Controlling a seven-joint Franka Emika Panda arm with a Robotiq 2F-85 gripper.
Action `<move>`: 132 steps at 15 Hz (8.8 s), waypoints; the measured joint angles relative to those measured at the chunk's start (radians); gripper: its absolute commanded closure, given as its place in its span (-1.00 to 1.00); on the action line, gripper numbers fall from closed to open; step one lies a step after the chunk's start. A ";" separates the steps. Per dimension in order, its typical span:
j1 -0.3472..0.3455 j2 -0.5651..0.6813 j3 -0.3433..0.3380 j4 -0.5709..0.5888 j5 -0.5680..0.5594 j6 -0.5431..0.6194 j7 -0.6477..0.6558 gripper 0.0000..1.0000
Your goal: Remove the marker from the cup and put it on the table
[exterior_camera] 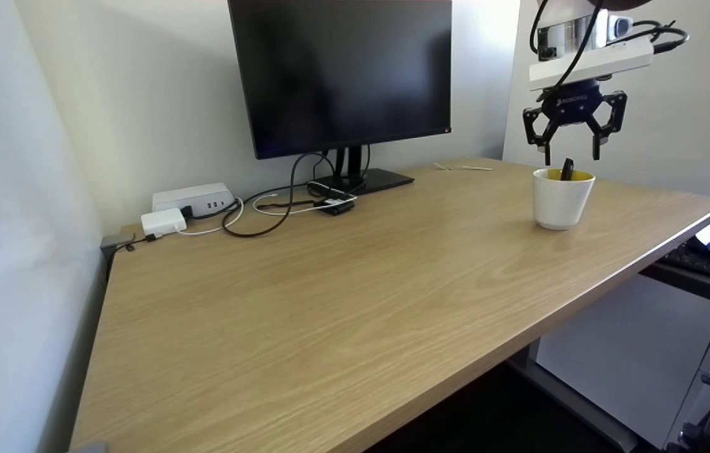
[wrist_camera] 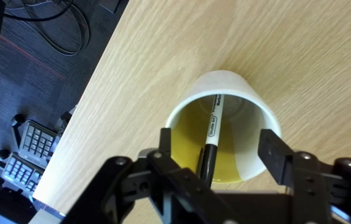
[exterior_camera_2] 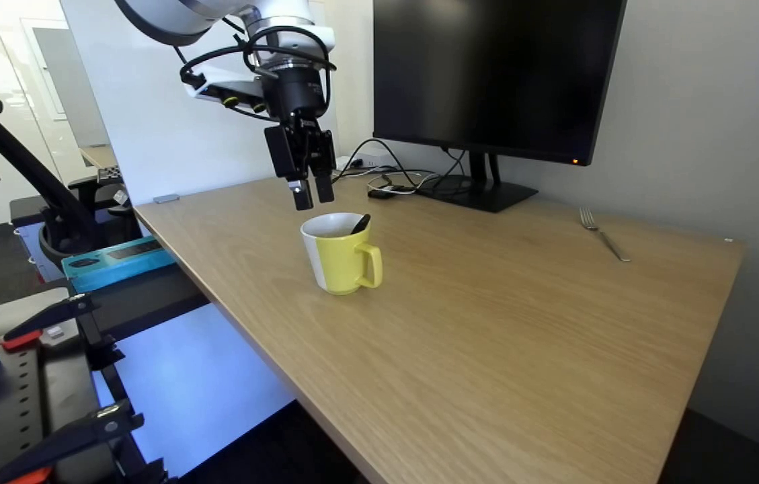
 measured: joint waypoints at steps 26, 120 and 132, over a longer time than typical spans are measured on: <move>0.024 0.128 -0.053 0.092 -0.051 0.003 0.011 -0.03; 0.120 0.368 0.110 0.435 0.216 -0.370 -0.848 0.93; 0.131 0.462 0.101 0.486 0.216 -0.370 -0.846 0.93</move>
